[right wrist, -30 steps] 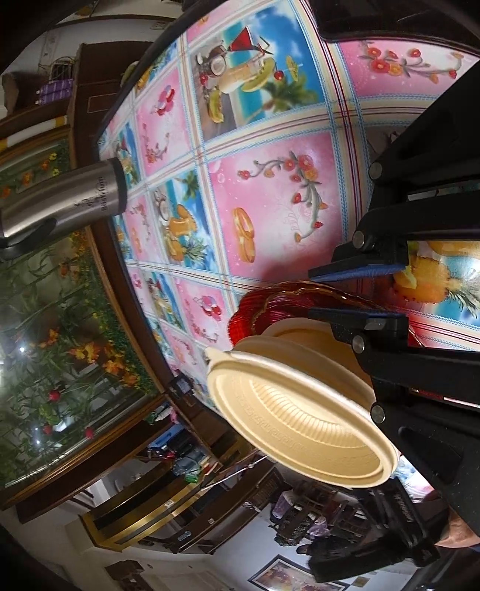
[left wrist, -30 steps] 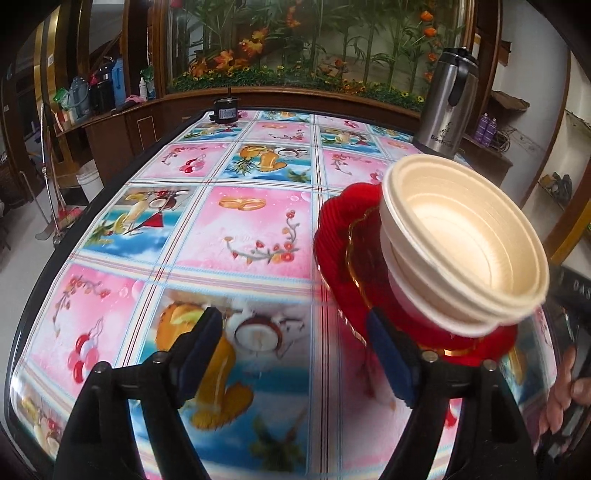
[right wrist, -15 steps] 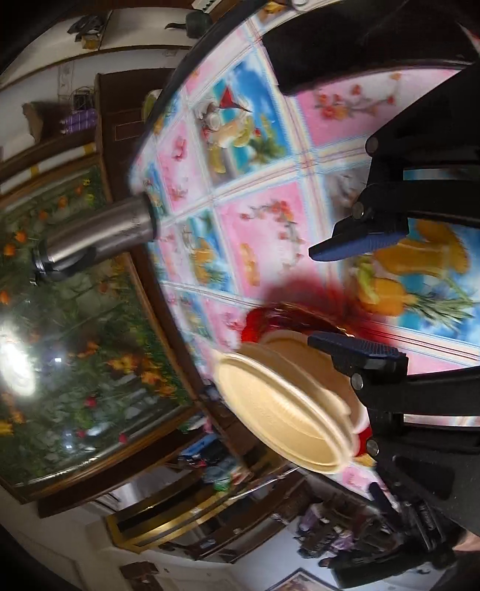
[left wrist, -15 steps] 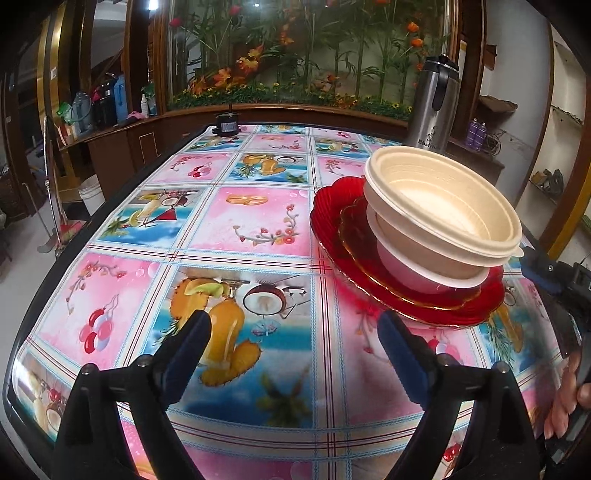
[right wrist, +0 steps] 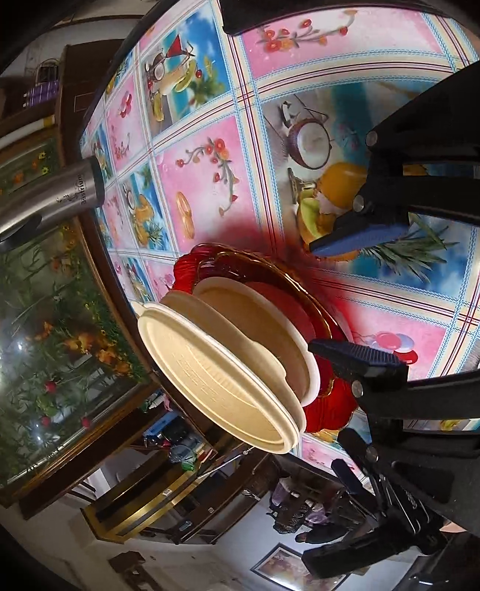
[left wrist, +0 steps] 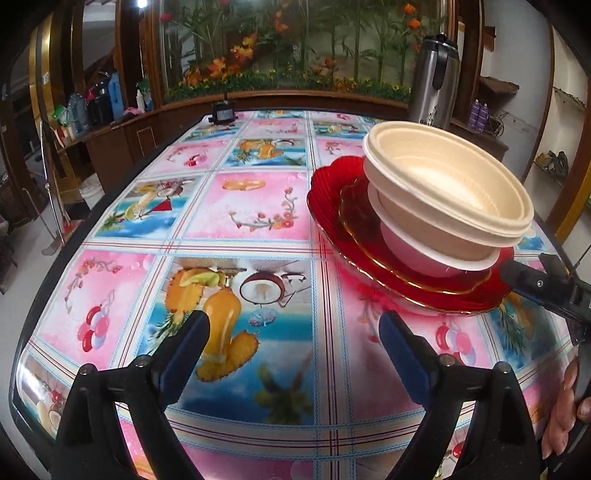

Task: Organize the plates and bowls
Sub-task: 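Lower the dish stack onto the tablecloth with the right gripper, then open the right gripper and release the dish stack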

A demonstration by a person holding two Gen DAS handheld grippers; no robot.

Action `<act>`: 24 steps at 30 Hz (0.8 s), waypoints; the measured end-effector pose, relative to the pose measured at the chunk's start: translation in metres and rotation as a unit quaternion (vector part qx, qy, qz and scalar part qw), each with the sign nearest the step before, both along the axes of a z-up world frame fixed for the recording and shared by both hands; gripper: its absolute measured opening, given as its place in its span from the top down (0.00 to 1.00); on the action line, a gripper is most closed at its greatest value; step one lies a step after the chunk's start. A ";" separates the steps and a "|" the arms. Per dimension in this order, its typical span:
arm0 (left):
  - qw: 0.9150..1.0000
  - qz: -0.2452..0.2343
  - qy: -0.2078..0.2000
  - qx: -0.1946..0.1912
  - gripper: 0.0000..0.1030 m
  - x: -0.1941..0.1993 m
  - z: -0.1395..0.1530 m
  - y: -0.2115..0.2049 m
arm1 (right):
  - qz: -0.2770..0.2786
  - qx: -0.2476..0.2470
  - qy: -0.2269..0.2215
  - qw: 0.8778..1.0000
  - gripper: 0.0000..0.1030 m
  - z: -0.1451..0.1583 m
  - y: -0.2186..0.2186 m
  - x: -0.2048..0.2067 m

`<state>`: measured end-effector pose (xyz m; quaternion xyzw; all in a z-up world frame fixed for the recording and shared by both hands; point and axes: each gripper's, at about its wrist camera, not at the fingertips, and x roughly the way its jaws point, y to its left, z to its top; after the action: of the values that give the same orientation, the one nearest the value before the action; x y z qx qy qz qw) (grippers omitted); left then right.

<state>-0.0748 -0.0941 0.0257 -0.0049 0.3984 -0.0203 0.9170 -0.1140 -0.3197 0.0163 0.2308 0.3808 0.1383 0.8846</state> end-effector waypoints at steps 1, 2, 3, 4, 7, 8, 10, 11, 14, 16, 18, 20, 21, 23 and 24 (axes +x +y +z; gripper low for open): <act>1.000 0.001 0.002 0.001 0.10 0.000 -0.001 0.000 | 0.001 0.000 0.003 1.000 0.45 -0.001 0.000 0.001; 1.000 -0.002 0.004 0.002 0.10 0.000 -0.001 -0.001 | 0.002 -0.001 0.006 1.000 0.41 -0.002 0.002 0.002; 1.000 -0.006 0.007 0.004 0.10 0.001 -0.002 -0.002 | 0.005 -0.003 0.010 1.000 0.39 -0.003 0.003 0.003; 1.000 -0.006 0.008 0.009 0.10 0.001 -0.002 -0.004 | 0.008 -0.004 0.012 1.000 0.38 -0.003 0.004 0.003; 1.000 -0.011 0.005 0.018 0.10 0.000 -0.002 -0.008 | 0.014 -0.004 0.015 1.000 0.36 -0.003 0.006 0.004; 1.000 -0.010 0.007 0.025 0.10 0.001 -0.003 -0.010 | 0.016 -0.003 0.018 1.000 0.33 -0.004 0.007 0.005; 0.999 -0.011 0.013 0.038 0.10 0.003 -0.004 -0.014 | 0.019 -0.002 0.023 1.000 0.31 -0.006 0.007 0.007; 0.999 -0.011 0.013 0.045 0.10 0.003 -0.004 -0.016 | 0.023 0.000 0.025 0.999 0.29 -0.007 0.007 0.009; 0.997 -0.015 0.015 0.073 0.10 0.004 -0.005 -0.025 | 0.029 0.005 0.031 0.999 0.27 -0.009 0.008 0.012; 0.995 -0.017 0.017 0.093 0.10 0.004 -0.006 -0.031 | 0.033 0.005 0.032 0.999 0.26 -0.009 0.009 0.013; 0.994 -0.019 0.017 0.107 0.10 0.004 -0.007 -0.035 | 0.038 0.005 0.032 0.999 0.25 -0.009 0.011 0.014; 0.992 -0.020 0.017 0.122 0.10 0.004 -0.008 -0.039 | 0.041 0.005 0.032 0.999 0.25 -0.009 0.012 0.015; 0.991 -0.021 0.018 0.130 0.10 0.004 -0.009 -0.042 | 0.043 0.006 0.032 0.999 0.25 -0.009 0.012 0.015; 0.989 -0.022 0.019 0.143 0.10 0.004 -0.010 -0.045 | 0.047 0.008 0.032 0.998 0.25 -0.009 0.013 0.017; 0.989 -0.022 0.018 0.148 0.10 0.004 -0.010 -0.046 | 0.048 0.009 0.032 0.998 0.25 -0.009 0.013 0.017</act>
<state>-0.0712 -0.1403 0.0153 0.1392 0.4139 0.0183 0.8994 -0.0972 -0.3065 0.0074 0.2245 0.4184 0.1761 0.8623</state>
